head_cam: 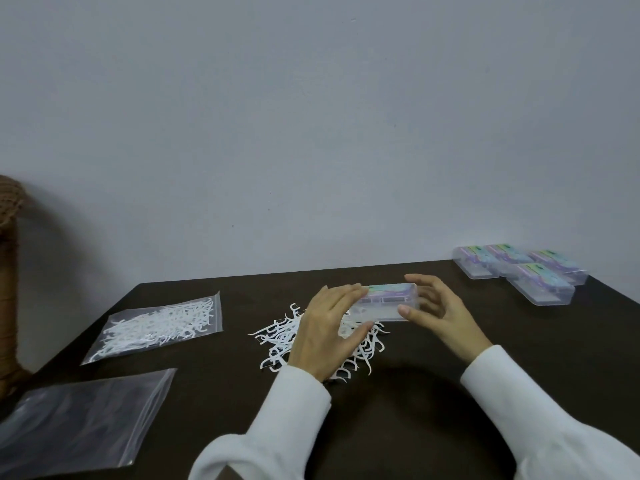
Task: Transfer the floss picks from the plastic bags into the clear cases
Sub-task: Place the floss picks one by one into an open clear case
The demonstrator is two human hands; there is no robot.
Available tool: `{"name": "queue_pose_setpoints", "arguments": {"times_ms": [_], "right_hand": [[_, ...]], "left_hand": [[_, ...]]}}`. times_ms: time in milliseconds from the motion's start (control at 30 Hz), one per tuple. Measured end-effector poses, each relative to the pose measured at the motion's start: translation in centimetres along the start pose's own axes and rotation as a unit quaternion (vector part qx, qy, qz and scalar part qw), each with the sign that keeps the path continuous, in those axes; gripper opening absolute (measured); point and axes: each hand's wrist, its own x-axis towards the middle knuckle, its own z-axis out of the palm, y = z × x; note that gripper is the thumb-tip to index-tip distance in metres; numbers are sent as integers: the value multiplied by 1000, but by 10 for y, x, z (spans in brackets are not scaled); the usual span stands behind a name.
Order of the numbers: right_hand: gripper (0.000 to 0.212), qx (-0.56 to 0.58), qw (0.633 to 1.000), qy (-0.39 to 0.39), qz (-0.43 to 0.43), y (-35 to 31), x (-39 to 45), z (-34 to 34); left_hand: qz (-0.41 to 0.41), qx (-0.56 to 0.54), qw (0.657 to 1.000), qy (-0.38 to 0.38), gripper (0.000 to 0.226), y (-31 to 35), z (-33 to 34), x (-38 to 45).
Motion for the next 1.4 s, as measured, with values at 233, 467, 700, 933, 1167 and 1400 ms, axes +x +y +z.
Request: {"name": "queue_pose_setpoints", "arguments": {"times_ms": [233,467,700,933,1167,1400], "right_hand": [[61,-37,999,17,-24,-3,-2,6],[62,-94,993,31,-63,-5,-5,5],[69,-106,991,38,-65,-9,-6,7],[54,-113,992,33,-53,-10,-6,7],[39,-103,993,20,-60,-8,-7,3],[59,-71,996,35,-33,-9,-6,-6]], "left_hand": [[64,49,995,54,26,5,6,-1],[95,95,989,57,25,12,7,-4],[119,164,974,99,22,15,13,-4],[101,185,972,105,22,15,14,-4],[55,184,972,134,17,14,12,-1],[-23,179,975,133,28,19,13,3]]}}
